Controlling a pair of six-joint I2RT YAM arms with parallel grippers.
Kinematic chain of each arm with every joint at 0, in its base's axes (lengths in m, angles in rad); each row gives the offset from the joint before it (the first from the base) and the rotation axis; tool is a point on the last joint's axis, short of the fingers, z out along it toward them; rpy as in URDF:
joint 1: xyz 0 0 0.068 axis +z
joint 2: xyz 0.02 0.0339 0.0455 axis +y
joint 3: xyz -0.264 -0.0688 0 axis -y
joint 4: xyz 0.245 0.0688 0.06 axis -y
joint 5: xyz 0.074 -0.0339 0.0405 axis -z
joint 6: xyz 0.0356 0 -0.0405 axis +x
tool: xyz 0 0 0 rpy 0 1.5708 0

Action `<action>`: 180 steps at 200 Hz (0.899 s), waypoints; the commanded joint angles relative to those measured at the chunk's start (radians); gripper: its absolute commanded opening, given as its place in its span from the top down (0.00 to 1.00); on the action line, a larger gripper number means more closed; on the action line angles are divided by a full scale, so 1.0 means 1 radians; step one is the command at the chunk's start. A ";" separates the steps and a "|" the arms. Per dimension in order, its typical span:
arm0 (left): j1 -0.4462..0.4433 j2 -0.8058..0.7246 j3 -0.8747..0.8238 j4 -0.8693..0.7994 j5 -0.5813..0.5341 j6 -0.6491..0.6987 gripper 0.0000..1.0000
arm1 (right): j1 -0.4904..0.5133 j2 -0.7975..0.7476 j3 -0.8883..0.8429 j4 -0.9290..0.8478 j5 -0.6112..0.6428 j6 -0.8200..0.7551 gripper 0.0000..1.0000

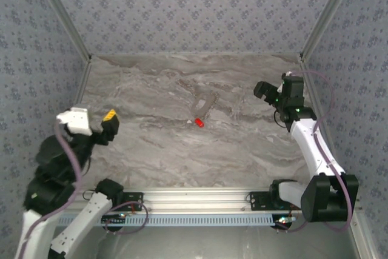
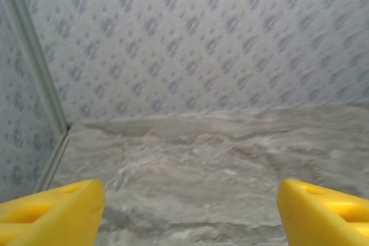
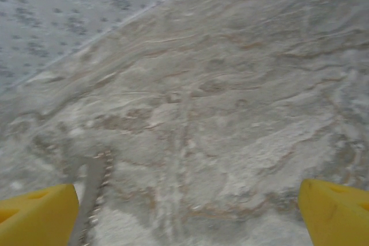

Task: Put the keys on the keyring

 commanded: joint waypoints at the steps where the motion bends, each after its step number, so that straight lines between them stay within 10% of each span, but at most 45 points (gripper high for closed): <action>1: 0.005 -0.061 -0.213 0.301 -0.178 0.134 0.11 | 0.003 0.020 -0.083 0.155 0.196 -0.066 0.00; 67: 0.273 0.029 -0.712 0.777 -0.051 0.040 0.02 | 0.029 0.059 -0.352 0.579 0.257 -0.357 0.00; 105: 0.425 0.471 -0.711 1.134 0.116 0.039 0.02 | 0.082 0.171 -0.453 0.826 0.252 -0.456 0.00; 180: 0.446 1.054 -0.657 1.574 0.234 0.040 0.03 | 0.011 0.336 -0.569 1.183 0.144 -0.469 0.00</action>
